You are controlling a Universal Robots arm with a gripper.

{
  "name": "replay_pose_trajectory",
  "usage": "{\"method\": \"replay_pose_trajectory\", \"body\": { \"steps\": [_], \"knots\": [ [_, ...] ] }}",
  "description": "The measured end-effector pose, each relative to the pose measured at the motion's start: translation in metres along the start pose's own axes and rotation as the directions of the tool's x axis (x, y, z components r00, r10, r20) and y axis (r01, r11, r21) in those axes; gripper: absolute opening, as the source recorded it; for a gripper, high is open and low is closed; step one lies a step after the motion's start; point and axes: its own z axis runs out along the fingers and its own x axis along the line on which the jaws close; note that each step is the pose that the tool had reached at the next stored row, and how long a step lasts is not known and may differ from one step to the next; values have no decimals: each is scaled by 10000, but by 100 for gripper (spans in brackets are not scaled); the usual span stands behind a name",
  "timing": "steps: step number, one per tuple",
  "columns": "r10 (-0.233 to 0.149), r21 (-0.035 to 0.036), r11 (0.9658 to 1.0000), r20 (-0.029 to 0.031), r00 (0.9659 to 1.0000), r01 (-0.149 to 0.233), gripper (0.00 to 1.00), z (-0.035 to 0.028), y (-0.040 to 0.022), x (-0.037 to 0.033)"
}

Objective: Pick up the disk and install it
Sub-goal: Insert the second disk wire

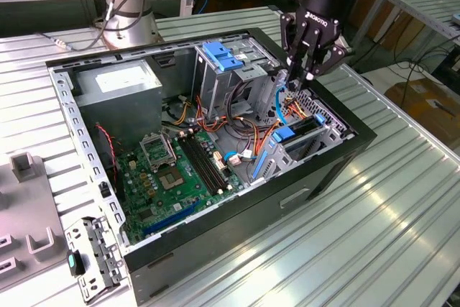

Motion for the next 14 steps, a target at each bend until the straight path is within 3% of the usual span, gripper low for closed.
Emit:
{"method": "replay_pose_trajectory", "body": {
  "steps": [3,4,5,6,7,9,11,14],
  "knots": [
    [0,-9,10000,112,9999,0,36,-41,1,5],
    [0,-10,10000,110,9999,0,36,-41,1,2],
    [0,-9,10000,18,10000,0,36,-44,1,-16],
    [0,-9,10000,-138,9999,0,36,-46,0,-45],
    [-1,-9,10000,-205,9998,1,36,-48,-1,-85],
    [0,-7,10000,-237,9997,-1,36,-26,-5,-176],
    [2,-7,10000,-287,9996,-3,36,12,-6,-190],
    [2,-6,10000,-426,9991,-2,36,47,-7,-195]
  ]
}}
